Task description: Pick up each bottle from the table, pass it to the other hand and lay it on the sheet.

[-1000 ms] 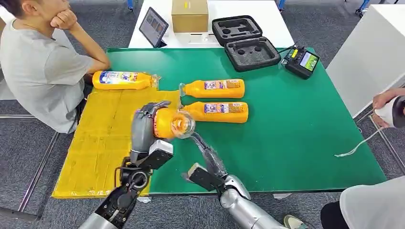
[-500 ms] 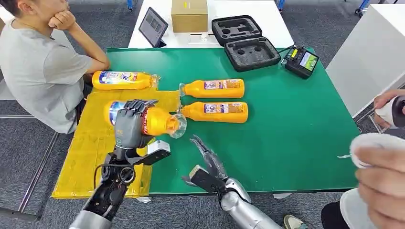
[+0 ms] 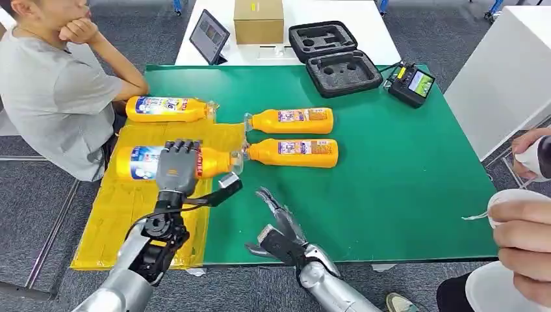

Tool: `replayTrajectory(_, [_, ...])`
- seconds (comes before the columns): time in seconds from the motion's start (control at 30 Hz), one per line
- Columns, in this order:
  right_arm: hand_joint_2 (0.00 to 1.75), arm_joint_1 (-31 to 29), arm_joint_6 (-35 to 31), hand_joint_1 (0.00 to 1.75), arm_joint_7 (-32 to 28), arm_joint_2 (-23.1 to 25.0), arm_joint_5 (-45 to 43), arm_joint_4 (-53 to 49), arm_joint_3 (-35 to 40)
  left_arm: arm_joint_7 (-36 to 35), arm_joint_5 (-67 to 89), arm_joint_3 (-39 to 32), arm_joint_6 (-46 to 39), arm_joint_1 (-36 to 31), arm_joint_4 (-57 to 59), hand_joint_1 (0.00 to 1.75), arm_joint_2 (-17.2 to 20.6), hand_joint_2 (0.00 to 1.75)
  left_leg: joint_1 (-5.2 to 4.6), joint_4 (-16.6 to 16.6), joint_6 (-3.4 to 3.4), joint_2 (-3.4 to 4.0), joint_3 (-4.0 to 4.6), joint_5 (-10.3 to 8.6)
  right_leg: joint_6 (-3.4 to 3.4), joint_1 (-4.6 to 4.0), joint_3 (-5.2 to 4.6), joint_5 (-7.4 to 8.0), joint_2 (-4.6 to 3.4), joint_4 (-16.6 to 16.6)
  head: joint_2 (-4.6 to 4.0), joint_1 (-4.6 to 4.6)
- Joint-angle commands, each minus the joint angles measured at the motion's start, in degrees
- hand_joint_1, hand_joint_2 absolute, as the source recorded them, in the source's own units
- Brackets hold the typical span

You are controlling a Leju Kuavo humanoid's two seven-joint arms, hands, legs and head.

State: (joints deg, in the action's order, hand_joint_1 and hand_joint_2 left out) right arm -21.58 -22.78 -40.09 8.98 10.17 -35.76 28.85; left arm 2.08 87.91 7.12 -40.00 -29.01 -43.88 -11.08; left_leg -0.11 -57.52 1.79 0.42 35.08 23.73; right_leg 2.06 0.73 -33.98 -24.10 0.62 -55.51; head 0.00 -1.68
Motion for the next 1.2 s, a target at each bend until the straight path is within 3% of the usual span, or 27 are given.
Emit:
replayTrajectory(0.03, [1.75, -1.0, 0.7, 0.00, 0.1, 0.1, -1.4, 1.2, -1.8, -1.8, 1.2, 8.7, 2.2, -6.1, 16.2, 1.75, 0.0, 1.75, 0.05, 0.0, -0.08, -0.09, -0.19, 0.07, -0.06, -0.04, 0.22, -0.09, 0.03, 0.0, 0.00, 0.04])
replayTrajectory(0.47, [1.75, -0.3, 1.3, 0.00, 0.1, 1.0, -2.3, 2.0, -2.6, -4.2, 1.1, 8.2, 5.0, -7.3, 19.2, 1.75, 0.4, 1.75, 0.05, 0.0, -0.07, 0.01, -0.12, 0.06, -0.05, -0.05, 0.12, -0.05, -0.04, 0.0, 0.00, 0.02])
replayTrajectory(1.2, [1.75, -1.4, 1.6, 0.00, 0.1, 1.2, -2.7, 3.2, -3.7, -1.2, -4.4, 4.5, 8.4, -13.8, 25.3, 1.75, -0.7, 1.75, 0.07, -0.1, -0.10, 0.01, -0.20, 0.12, -0.09, -0.06, 0.21, -0.10, -0.08, 0.0, 0.00, 0.02])
